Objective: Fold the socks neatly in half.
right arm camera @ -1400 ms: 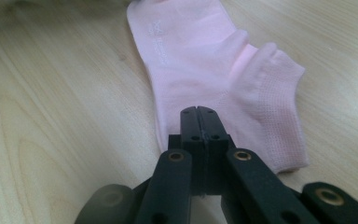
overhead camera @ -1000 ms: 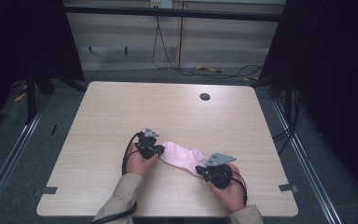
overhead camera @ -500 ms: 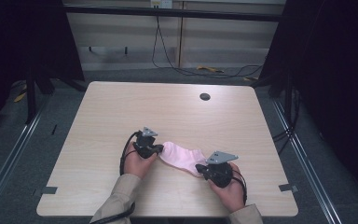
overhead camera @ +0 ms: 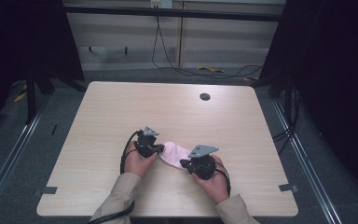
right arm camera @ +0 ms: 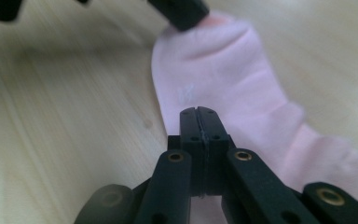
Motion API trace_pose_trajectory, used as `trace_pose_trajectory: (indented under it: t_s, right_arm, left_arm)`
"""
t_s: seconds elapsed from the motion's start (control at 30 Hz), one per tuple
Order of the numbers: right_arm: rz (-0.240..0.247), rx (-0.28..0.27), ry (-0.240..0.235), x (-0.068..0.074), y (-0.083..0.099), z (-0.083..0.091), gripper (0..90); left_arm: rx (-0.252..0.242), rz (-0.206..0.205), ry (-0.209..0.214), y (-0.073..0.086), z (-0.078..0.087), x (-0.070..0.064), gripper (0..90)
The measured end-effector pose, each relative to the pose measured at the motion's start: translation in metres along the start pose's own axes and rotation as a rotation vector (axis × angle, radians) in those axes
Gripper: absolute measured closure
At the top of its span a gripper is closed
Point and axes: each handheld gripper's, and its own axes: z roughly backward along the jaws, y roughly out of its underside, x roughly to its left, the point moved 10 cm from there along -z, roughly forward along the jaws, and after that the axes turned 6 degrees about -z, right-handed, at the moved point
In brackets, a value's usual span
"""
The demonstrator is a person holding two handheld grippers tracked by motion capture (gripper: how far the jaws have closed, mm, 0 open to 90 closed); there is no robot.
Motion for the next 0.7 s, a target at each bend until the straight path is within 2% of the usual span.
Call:
trace_pose_trajectory:
  t_s: [0.1,0.23,0.33,0.4,0.57,0.7]
  right_arm:
    - [-0.001,0.014,0.003,0.000,0.002,-0.004,90.0]
    - [-0.020,-0.032,0.030,-0.010,-0.014,0.000,90.0]
    - [-0.023,0.015,0.031,-0.017,-0.009,-0.010,90.0]
    - [-0.014,0.015,0.034,-0.017,-0.006,-0.012,90.0]
    - [-0.027,-0.018,0.038,-0.020,-0.012,-0.002,88.8]
    - [-0.023,-0.028,0.056,-0.028,-0.007,0.015,88.5]
  left_arm:
    - [-0.009,0.001,0.003,-0.003,0.005,0.000,88.7]
    - [-0.020,-0.007,0.007,-0.007,0.009,-0.001,88.7]
    - [-0.032,-0.003,0.012,-0.009,0.011,-0.002,88.7]
    - [-0.036,-0.005,0.014,-0.011,0.013,-0.002,88.7]
    - [-0.042,-0.018,0.018,-0.015,0.016,-0.003,88.7]
    - [-0.042,-0.016,0.015,-0.017,0.019,-0.001,88.7]
